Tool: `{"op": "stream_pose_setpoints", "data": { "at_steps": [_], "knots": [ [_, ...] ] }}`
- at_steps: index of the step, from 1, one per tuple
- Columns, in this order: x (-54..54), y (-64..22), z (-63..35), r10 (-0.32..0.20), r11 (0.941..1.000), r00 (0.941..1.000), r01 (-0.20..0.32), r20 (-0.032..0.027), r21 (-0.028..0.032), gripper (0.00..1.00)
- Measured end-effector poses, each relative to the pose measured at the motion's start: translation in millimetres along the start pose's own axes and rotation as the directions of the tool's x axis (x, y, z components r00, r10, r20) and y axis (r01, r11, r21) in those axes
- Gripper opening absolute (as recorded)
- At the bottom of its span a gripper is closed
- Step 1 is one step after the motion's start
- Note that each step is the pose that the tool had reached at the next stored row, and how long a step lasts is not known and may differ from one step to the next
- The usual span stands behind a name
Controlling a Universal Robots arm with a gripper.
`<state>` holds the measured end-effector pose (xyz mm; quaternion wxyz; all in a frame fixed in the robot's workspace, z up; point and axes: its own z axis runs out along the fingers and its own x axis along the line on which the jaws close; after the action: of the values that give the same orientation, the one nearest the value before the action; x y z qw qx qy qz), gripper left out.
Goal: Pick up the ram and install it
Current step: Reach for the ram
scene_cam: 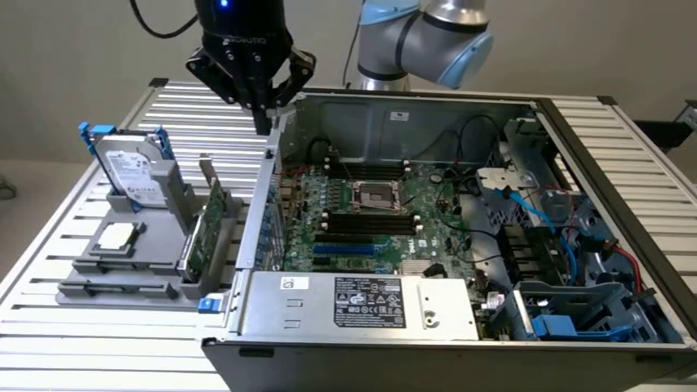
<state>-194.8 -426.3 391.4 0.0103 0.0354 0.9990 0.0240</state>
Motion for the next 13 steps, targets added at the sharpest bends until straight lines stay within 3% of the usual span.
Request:
{"op": "stream_pose_setpoints", "data": {
  "at_steps": [13],
  "knots": [
    [57.2,-24.8,0.3,0.0,1.0,1.0,0.0,0.0,-0.0001,0.11]
  ]
}}
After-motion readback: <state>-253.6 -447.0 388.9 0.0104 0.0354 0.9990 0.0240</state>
